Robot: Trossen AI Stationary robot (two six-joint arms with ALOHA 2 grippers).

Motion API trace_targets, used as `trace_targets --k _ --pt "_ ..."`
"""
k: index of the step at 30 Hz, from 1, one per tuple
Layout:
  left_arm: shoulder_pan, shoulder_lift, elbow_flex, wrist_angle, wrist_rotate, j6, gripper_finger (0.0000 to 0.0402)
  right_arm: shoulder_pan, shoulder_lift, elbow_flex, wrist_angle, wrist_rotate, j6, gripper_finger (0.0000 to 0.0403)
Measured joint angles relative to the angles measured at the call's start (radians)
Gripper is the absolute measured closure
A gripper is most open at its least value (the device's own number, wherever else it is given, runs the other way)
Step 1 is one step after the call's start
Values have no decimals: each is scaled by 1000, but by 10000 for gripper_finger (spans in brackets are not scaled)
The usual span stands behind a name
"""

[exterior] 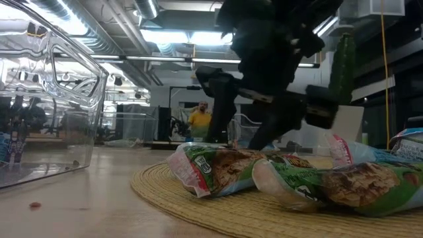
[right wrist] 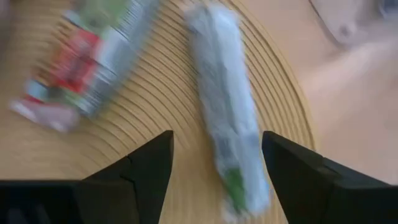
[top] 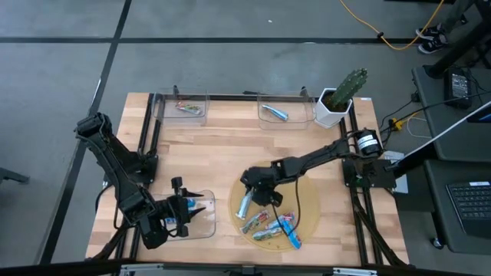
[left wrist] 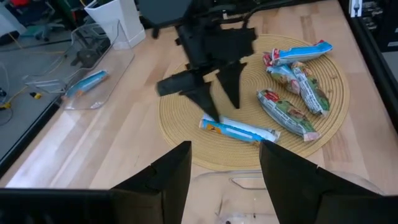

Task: Pick and place Granola Bars by type
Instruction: Put the orange granola bar into the top right transparent bin

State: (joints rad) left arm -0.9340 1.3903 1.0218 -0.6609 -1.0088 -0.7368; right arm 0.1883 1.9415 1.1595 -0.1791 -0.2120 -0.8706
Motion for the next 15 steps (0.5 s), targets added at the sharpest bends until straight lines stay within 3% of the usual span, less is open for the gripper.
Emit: trace_targets --k 5,10,15 --pt "0 3 0 1 -2 0 221 23 0 0 -11 32 -44 156" --pt "0 26 0 7 -2 0 224 -21 0 0 -8 94 -54 156" --pt "0 50 0 7 5 0 222 -75 0 0 -8 81 -54 156"
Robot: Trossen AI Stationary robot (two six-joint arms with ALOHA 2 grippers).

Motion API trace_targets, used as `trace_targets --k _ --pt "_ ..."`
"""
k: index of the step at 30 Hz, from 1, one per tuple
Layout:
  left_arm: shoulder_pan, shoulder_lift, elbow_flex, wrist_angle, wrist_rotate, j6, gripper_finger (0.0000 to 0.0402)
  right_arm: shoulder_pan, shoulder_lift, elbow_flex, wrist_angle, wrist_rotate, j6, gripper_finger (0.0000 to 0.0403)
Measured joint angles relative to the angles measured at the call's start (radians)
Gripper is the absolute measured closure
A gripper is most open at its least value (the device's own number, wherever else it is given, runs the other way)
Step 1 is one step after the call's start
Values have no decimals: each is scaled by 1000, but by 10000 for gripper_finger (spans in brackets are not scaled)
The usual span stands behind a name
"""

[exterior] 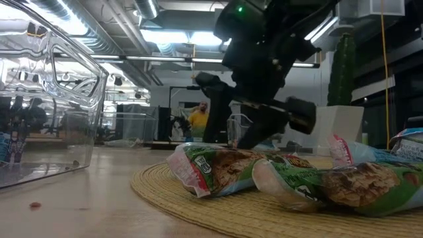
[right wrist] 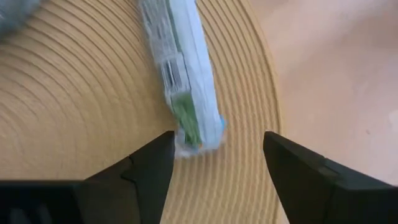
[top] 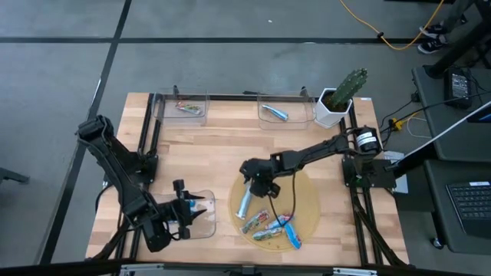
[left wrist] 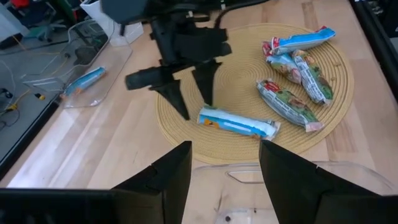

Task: Pick and place Granola Bars by type
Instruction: Put the orange granola bar into the top right transparent bin

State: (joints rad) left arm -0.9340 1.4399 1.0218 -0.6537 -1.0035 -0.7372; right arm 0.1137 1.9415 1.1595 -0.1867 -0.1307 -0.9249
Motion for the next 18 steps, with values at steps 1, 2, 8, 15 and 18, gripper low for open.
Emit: trace_targets --k 1,2,8,15,18 --pt "0 3 0 0 0 0 222 -6 0 0 0 -1 0 156" --pt "0 6 0 0 0 0 222 -11 0 0 -2 -7 0 156" --pt "0 8 0 0 -1 0 226 -18 0 0 -27 -123 0 167" --pt "0 8 0 0 -19 0 225 -8 0 0 -16 -143 0 226" --pt "0 8 0 0 -24 0 228 -8 0 0 2 -144 3 248"
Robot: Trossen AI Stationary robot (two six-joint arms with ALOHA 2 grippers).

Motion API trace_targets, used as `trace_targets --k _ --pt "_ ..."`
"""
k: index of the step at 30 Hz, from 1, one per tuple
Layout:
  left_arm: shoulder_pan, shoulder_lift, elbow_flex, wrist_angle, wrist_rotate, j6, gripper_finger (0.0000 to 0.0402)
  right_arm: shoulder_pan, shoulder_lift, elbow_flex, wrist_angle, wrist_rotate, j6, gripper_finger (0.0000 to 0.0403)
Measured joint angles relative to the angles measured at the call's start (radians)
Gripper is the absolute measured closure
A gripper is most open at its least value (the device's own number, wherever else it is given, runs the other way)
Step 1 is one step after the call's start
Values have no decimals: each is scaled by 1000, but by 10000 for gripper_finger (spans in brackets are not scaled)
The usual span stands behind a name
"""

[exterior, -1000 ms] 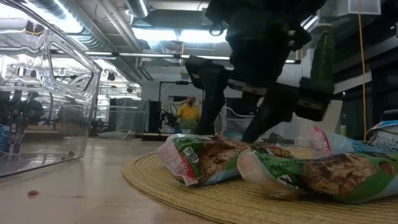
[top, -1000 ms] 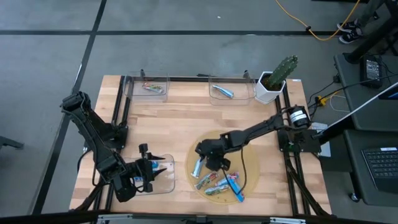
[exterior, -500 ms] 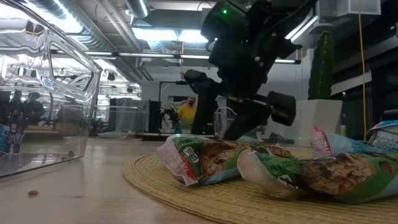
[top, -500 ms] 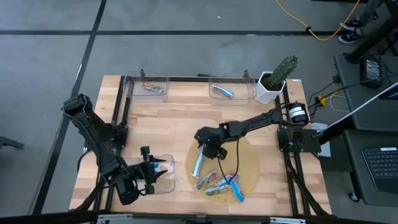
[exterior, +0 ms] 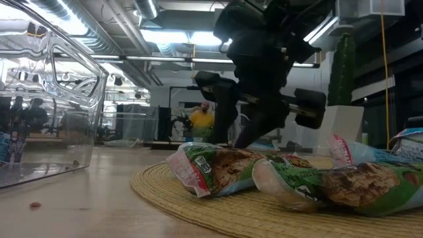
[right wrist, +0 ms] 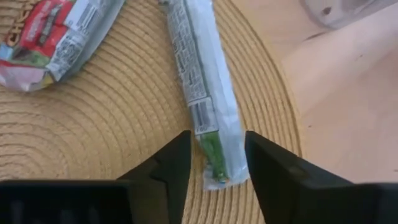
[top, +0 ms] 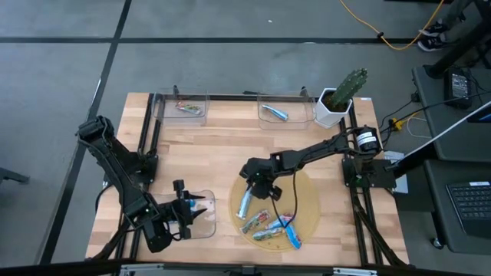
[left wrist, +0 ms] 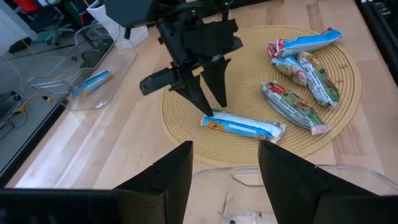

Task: Pick and place Granola Bars by type
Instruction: Put the orange granola bar into the top right transparent bin

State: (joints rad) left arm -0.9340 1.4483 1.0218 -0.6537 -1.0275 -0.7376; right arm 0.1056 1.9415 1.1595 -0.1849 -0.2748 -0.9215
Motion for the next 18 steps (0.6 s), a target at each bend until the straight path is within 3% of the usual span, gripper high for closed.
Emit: trace_targets --k 18 --pt "0 0 0 0 -2 -1 228 0 0 0 48 0 112 257"
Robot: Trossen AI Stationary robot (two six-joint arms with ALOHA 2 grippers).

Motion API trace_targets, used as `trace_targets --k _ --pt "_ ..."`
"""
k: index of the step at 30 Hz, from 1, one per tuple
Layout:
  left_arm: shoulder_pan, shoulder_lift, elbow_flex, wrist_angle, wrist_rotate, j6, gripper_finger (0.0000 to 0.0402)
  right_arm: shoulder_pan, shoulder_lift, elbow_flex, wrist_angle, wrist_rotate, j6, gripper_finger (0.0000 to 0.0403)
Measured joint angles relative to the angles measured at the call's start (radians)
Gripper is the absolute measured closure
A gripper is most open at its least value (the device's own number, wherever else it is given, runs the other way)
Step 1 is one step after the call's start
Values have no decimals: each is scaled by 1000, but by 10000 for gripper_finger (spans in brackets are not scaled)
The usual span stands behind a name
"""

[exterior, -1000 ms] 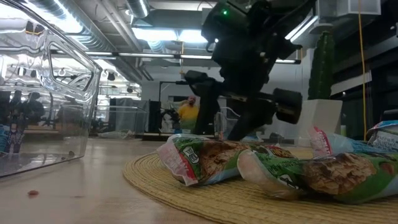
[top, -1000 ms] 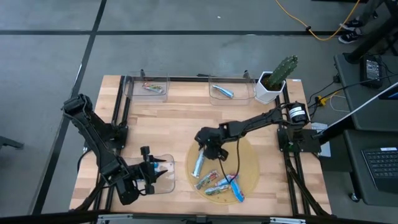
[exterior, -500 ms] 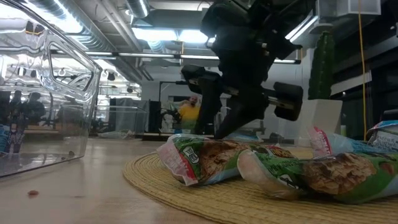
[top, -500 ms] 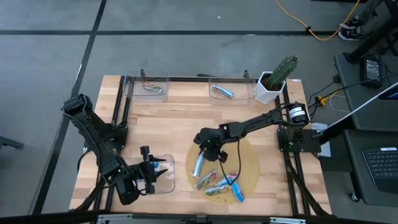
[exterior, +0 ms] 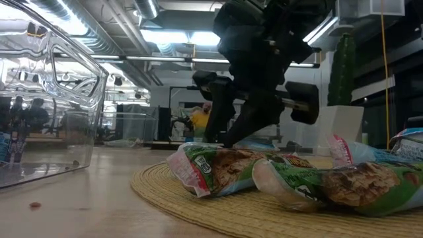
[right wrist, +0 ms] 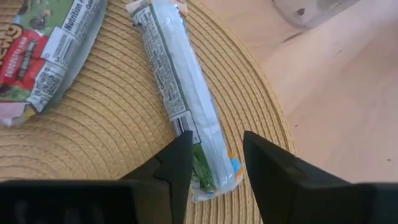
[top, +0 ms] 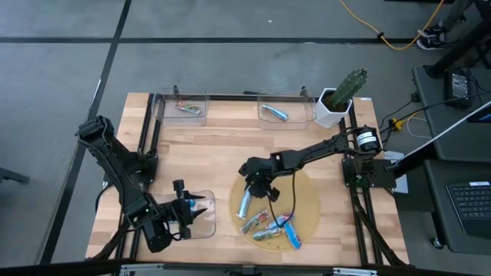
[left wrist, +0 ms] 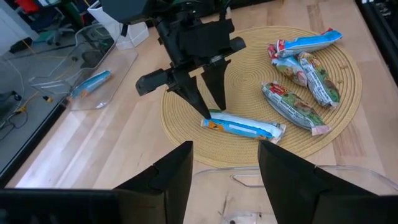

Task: Pick and place Granola Bars by type
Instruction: Put the orange granola bar into the top right transparent bin

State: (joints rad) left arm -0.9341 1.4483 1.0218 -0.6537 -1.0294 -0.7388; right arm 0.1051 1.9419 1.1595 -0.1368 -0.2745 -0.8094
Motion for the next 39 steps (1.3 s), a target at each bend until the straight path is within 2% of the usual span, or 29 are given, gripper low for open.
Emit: trace_targets --k 3,11,17,24,32,39 --pt "0 0 0 0 0 -3 228 -2 0 0 -18 0 20 241" --pt "0 0 0 0 -9 1 232 -4 12 0 -8 19 15 161" --pt "0 0 0 3 -9 1 233 -11 61 0 16 15 12 158" --pt "0 0 0 6 -10 1 233 -10 73 2 39 13 -22 189" --pt "0 0 0 7 -10 -7 231 -9 73 4 35 23 -23 269" --pt "0 0 0 8 -10 -7 235 23 57 4 27 156 -41 346"
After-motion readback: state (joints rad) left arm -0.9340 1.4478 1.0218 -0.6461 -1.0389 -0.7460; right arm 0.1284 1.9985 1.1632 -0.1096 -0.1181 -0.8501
